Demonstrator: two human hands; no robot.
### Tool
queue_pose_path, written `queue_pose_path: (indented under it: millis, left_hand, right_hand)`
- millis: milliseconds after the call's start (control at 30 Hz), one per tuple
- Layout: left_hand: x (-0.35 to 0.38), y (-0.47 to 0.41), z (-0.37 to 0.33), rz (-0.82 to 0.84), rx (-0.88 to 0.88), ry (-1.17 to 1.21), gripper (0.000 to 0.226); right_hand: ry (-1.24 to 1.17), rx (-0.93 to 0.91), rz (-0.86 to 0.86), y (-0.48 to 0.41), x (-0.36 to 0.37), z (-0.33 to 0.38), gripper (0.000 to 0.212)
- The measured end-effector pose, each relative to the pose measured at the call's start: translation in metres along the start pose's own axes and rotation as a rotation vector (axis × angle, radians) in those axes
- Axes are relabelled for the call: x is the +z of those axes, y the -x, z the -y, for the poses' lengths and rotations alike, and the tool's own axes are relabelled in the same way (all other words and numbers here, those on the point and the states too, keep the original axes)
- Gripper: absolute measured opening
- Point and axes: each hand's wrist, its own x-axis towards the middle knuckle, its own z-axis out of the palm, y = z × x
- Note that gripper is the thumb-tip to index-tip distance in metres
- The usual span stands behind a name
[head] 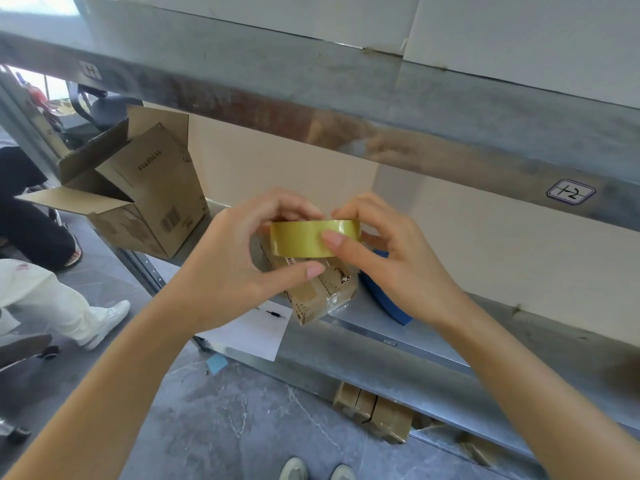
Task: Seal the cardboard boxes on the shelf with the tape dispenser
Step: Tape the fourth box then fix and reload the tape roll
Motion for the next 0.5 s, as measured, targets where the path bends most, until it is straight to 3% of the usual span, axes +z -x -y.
queue_pose_path:
  millis: [67,167,300,500]
  left_hand:
    - [-0.0012,-0.0003,-0.0009,-0.032,0.003,0.026,0.048]
    - [-0.0019,-0.0003,-0.0022,-0.021,-0.008,0.024,0.039]
    - [-0.0014,0.0014,-0.0035,-0.027,-0.025,0.006,0.038]
    - [0.0024,0.0028,-0.0052,-0.063,-0.045,0.029,0.037]
  right_hand:
    - [-0.054,-0.003,0.01,0.0,-0.0003,0.0008,0.035]
    - [-0.094,-0.026,0.082,0.0006,0.0001,0.001,0.024]
    - [-0.174,0.009,0.161,0.0055,0.0008,-0.0015,0.025]
    - [-0.232,0.07,0.12,0.0054,0.0068,-0.0012,0.024]
